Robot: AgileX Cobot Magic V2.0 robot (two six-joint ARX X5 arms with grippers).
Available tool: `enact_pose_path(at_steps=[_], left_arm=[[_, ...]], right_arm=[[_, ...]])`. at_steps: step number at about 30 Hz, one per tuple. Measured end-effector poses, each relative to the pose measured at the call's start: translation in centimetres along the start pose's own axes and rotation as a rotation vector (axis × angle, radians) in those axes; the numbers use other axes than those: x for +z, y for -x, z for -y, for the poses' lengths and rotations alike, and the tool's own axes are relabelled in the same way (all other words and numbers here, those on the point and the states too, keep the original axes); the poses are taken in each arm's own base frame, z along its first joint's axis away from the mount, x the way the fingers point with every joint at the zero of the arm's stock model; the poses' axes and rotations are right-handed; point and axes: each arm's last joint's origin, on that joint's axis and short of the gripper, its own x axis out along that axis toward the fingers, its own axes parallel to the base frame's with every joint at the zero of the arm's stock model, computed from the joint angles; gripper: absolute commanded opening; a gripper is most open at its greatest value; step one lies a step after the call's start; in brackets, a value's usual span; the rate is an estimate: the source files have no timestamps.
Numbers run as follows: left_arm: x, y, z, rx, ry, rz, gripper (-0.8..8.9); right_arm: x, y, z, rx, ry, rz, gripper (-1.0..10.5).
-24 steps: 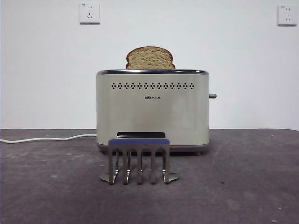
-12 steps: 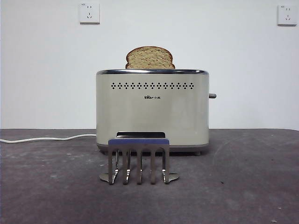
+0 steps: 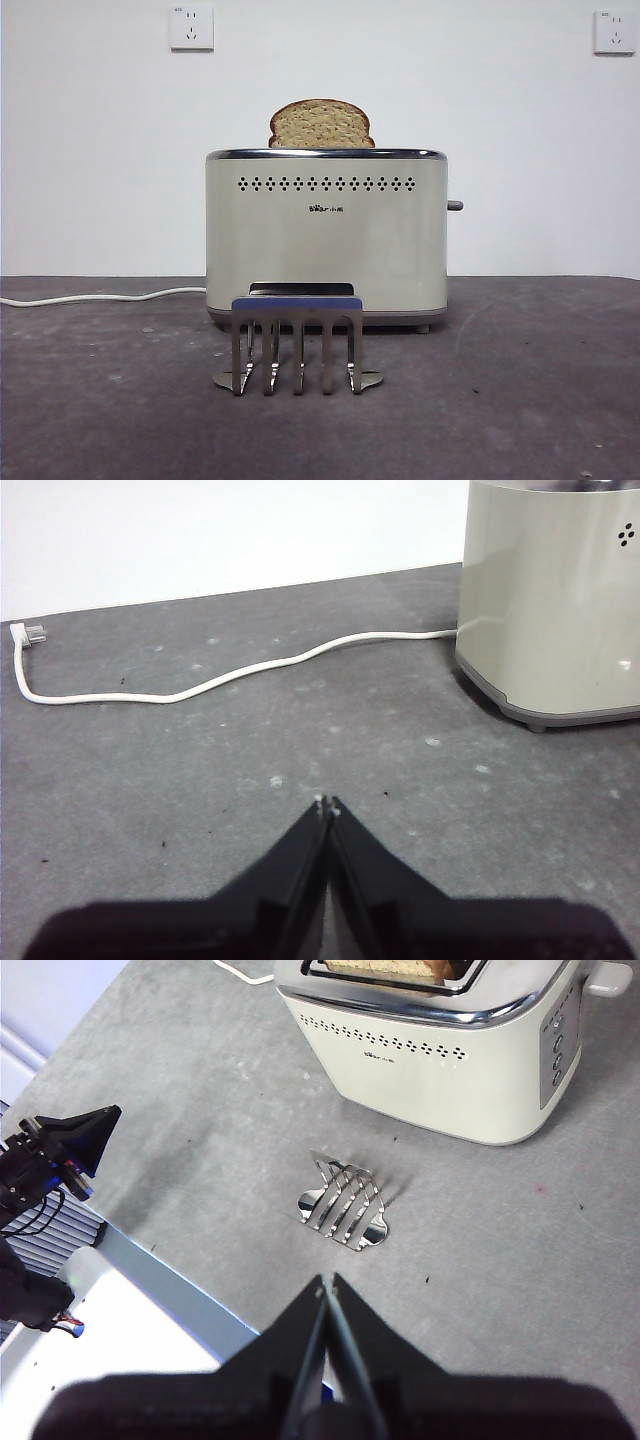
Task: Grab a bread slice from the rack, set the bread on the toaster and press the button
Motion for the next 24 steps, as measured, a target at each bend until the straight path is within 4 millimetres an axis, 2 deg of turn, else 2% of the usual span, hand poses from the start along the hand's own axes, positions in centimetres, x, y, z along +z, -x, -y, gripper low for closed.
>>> enact_pose_path(at_steps=[5, 11, 16, 24], left_arm=[[0.0, 0.0, 0.0, 0.0, 0.0, 0.0, -0.03], [0.0, 0.0, 0.0, 0.0, 0.0, 0.0, -0.03], [0.0, 0.0, 0.0, 0.0, 0.0, 0.0, -0.03], [0.0, 0.0, 0.0, 0.0, 0.0, 0.0, -0.03]], right_arm=[[0.3, 0.2, 0.1, -0.066, 0.072, 0.044, 0.0], [-0.6, 1.1, -0.7, -0.159, 0.227, 0.348, 0.0], [-3.7, 0.2, -0.1, -0.289, 0.255, 0.551, 0.0], [-10.5, -4.7, 3.2, -0.468, 0.199, 0.689, 0.0]])
